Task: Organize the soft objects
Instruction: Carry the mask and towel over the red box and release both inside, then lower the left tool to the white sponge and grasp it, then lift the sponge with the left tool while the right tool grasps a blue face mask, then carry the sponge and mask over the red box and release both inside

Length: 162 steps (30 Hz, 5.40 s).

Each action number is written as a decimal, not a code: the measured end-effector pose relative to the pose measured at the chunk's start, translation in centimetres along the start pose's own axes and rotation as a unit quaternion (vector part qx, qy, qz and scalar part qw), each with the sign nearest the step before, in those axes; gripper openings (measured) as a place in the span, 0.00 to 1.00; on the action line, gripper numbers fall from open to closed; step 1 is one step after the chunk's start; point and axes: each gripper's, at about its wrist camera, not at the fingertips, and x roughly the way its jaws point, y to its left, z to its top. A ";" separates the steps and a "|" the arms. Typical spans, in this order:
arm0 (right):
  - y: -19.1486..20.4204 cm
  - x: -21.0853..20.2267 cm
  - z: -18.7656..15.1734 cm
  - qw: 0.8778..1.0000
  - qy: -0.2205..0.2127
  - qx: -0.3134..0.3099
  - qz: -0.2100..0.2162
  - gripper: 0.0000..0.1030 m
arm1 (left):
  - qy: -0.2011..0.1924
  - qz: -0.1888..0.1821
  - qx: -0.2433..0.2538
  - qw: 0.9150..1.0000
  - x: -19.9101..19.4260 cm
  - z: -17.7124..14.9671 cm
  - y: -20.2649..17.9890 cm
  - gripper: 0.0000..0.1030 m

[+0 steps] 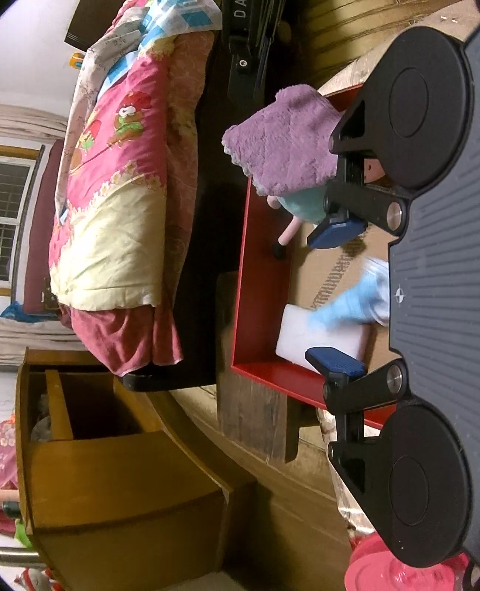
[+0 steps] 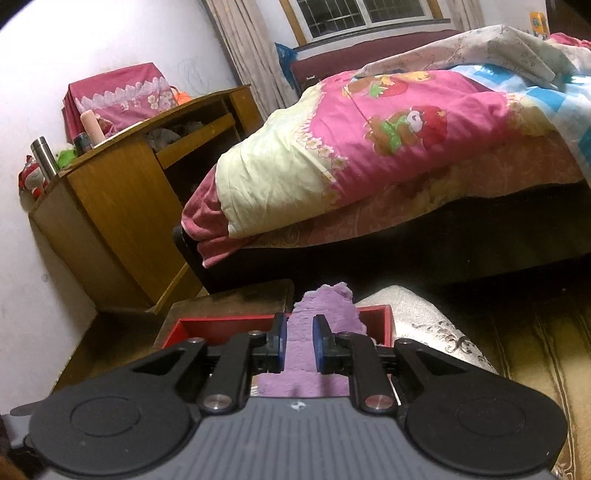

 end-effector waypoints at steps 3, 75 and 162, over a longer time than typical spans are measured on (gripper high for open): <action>0.3 -1.0 0.0 1.000 -0.004 0.001 0.005 0.00 | -0.007 0.002 0.005 1.000 -1.1 0.0 -0.2 0.62; -0.2 -9.1 -9.9 0.992 0.121 0.013 0.041 0.10 | 0.164 -0.047 -0.123 0.978 -4.5 -9.1 1.7 0.25; 6.4 -8.4 -8.3 0.981 0.098 -0.115 0.126 0.00 | 0.028 -0.062 -0.116 0.991 -11.0 -5.1 3.9 0.58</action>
